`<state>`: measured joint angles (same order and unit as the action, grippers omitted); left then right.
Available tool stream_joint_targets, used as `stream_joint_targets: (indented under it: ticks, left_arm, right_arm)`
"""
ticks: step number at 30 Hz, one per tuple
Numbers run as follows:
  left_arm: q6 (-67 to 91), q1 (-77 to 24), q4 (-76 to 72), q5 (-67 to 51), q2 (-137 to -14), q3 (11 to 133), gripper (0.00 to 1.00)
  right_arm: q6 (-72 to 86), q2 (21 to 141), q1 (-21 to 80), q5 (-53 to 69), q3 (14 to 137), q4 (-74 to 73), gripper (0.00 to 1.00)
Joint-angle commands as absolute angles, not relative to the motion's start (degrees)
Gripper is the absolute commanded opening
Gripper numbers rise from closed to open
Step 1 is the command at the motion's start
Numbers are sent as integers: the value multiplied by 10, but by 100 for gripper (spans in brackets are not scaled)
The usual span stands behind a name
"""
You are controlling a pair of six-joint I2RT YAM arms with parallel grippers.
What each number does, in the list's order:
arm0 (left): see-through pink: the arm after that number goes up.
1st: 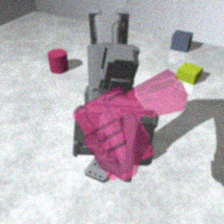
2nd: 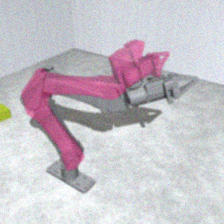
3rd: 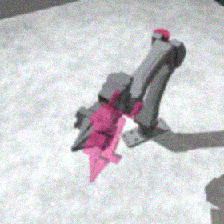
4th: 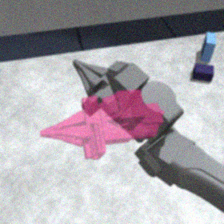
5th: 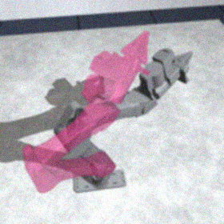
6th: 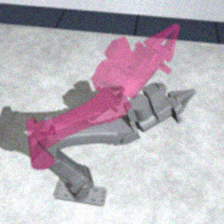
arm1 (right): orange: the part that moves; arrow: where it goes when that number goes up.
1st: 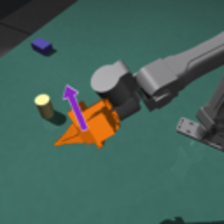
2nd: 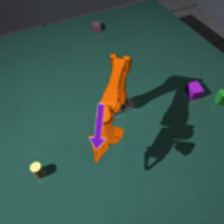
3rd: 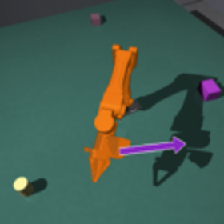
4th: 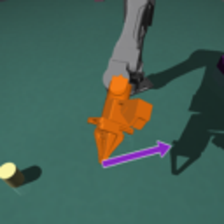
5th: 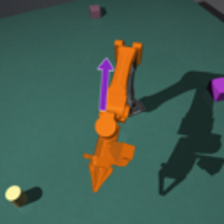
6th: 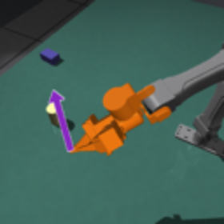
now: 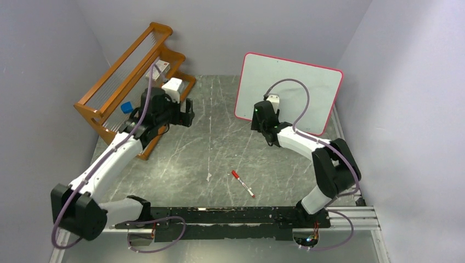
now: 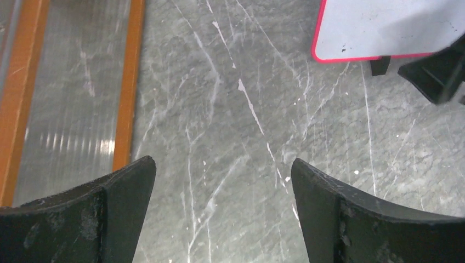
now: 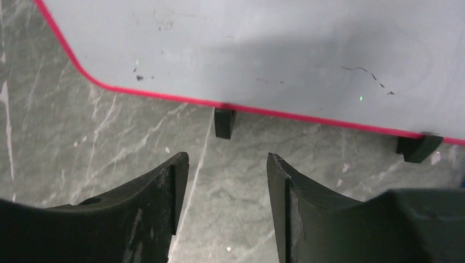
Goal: Write a sentence on the whiteboard
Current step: Move the whiteboard stand to the center of the board.
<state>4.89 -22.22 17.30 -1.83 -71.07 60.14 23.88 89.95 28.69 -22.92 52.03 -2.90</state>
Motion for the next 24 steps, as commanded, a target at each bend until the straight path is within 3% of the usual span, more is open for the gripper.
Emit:
stream_joint_targets:
  ticks: [1,4,21,24]
  left_arm:
    - [38,-222,177,22,-654,558,97]
    - [39,-222,172,42,-618,534,96]
    - [35,-223,161,59,-598,526,95]
    - [35,-223,160,59,-599,526,94]
  right_arm:
    - [253,949,291,-283,557,-3,56]
    - [258,982,291,-302,575,-4,46]
    - [270,1066,293,-315,619,-5,27]
    - [268,1071,294,-313,619,-3,17]
